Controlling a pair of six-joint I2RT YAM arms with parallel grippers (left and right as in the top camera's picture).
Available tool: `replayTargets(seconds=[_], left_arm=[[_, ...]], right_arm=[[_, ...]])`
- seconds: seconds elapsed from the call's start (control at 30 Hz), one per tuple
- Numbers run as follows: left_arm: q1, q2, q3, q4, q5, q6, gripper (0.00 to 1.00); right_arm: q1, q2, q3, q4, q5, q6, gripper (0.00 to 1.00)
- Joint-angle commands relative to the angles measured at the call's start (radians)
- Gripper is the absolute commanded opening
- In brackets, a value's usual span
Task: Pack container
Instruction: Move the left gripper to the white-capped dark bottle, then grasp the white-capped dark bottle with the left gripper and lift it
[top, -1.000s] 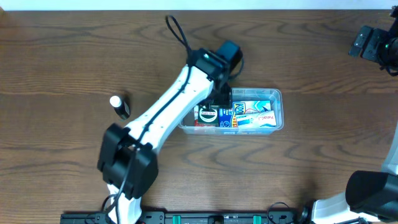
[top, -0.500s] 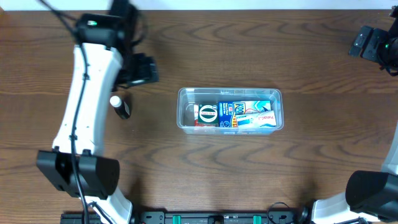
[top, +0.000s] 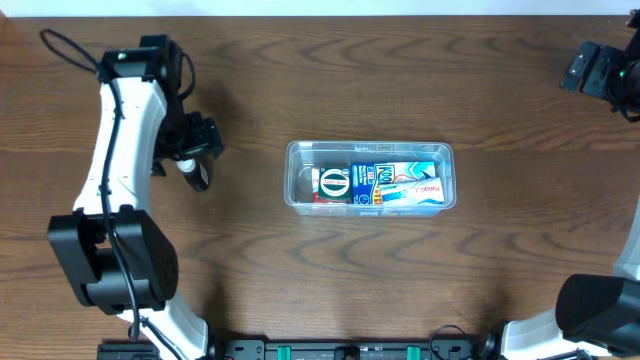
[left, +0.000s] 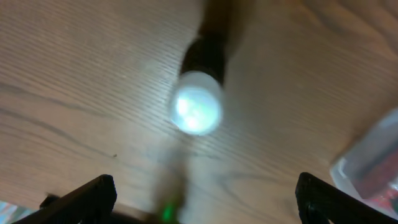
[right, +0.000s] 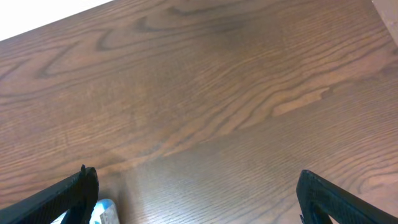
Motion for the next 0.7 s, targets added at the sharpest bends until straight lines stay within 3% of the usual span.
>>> replayTargets(seconds=[0.0, 0.37, 0.67], left_arm=[[0.018, 0.010, -0.075, 0.049, 0.001, 0.034, 0.93], [0.018, 0.010, -0.235, 0.266, 0.035, 0.077, 0.91], [0.018, 0.010, -0.235, 0.330, 0.032, 0.096, 0.75]], right_arm=[[-0.001, -0.009, 0.009, -0.003, 0.006, 0.012, 0.99], [-0.001, -0.009, 0.009, -0.003, 0.006, 0.013, 0.99], [-0.001, -0.009, 0.009, -0.003, 0.006, 0.012, 0.99]])
